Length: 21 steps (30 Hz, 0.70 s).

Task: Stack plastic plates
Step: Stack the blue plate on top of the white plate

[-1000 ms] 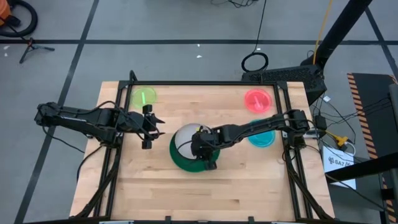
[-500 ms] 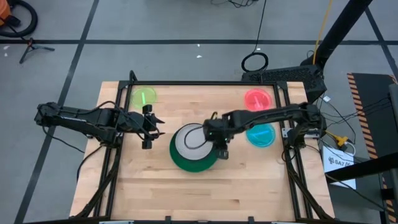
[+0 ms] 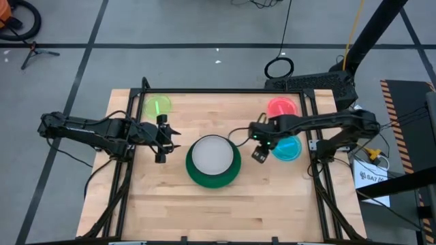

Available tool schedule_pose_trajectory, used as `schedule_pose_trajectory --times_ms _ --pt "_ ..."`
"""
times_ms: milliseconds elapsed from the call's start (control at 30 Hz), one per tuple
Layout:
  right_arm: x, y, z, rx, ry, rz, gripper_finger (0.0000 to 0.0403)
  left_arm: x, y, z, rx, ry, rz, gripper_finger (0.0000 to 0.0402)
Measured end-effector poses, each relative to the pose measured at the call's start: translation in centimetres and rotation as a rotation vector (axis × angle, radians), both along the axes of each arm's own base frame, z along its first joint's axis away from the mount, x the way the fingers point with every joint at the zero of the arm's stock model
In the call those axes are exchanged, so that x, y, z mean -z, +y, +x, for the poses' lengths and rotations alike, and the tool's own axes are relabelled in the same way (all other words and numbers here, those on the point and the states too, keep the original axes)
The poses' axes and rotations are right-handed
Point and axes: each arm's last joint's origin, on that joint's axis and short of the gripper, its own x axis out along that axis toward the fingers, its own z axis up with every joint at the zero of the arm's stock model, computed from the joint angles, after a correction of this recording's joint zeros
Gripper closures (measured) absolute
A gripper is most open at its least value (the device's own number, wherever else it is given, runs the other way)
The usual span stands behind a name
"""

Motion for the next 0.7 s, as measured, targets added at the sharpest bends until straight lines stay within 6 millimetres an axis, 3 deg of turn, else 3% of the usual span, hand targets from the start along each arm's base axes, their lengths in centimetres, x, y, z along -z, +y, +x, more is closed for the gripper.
schedule_pose_trajectory --times_ms 133,267,700 --pt "2.8 0.0 -2.8 0.12 0.108 0.021 0.0243 0.0 0.0 0.0 0.003 -0.004 0.003 0.0179" --pt "4.5 0.1 -4.2 0.169 0.19 0.027 0.0243 0.0 0.0 0.0 0.003 -0.004 0.003 0.0179" --pt "5.4 -0.3 -3.6 0.189 0.151 -0.078 0.0265 0.0 0.0 0.0 0.0 -0.005 0.0 0.0179"
